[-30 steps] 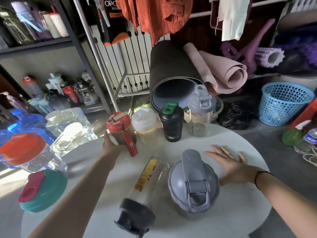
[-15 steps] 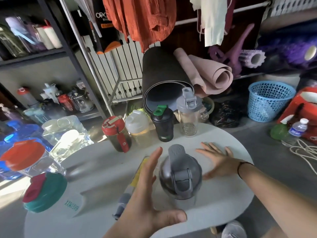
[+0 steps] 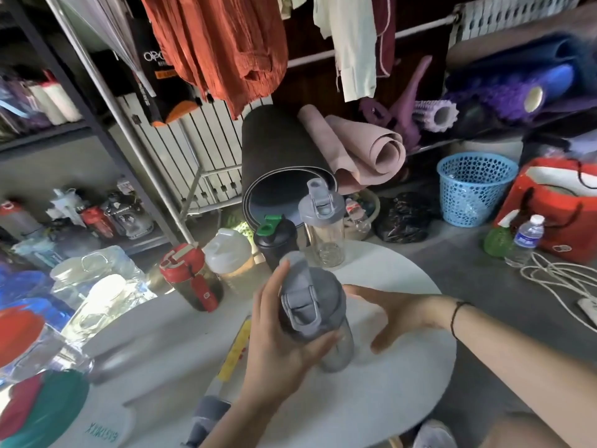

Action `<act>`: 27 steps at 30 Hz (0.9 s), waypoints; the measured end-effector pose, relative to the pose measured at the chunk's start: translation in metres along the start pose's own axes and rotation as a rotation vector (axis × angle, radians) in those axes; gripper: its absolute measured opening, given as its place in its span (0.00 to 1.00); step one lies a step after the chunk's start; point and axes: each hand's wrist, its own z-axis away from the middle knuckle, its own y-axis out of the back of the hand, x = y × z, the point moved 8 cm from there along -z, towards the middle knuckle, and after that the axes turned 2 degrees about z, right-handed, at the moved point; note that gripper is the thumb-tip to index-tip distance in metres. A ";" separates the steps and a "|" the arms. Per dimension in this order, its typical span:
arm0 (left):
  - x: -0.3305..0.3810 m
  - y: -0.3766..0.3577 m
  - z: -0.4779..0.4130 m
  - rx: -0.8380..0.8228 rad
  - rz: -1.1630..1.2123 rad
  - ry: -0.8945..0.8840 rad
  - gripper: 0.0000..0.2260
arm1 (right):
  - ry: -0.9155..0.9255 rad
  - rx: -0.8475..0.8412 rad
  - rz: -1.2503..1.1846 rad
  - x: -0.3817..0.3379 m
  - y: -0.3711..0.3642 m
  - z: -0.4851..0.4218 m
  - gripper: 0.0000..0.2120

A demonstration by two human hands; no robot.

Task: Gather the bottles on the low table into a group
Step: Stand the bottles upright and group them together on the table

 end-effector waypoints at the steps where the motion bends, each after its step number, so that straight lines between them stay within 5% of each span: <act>1: 0.002 -0.004 -0.010 0.010 -0.013 -0.006 0.48 | 0.022 -0.018 -0.031 -0.005 -0.002 0.003 0.53; 7: 0.012 -0.043 -0.057 0.028 -0.002 0.006 0.51 | 0.093 0.408 -0.135 -0.017 0.036 0.006 0.34; 14: 0.010 -0.074 -0.074 -0.089 0.011 0.025 0.57 | 0.014 0.600 -0.110 0.017 0.058 -0.002 0.43; 20: -0.020 0.009 -0.052 -0.045 -0.113 -0.004 0.34 | -0.025 0.587 -0.194 0.025 0.063 -0.007 0.40; 23: -0.047 0.048 -0.036 -0.234 -0.537 -0.144 0.26 | -0.026 0.573 -0.183 0.023 0.064 -0.011 0.37; 27: -0.081 0.060 -0.004 -0.680 -1.123 -0.495 0.37 | -0.051 0.541 -0.186 0.019 0.060 -0.017 0.44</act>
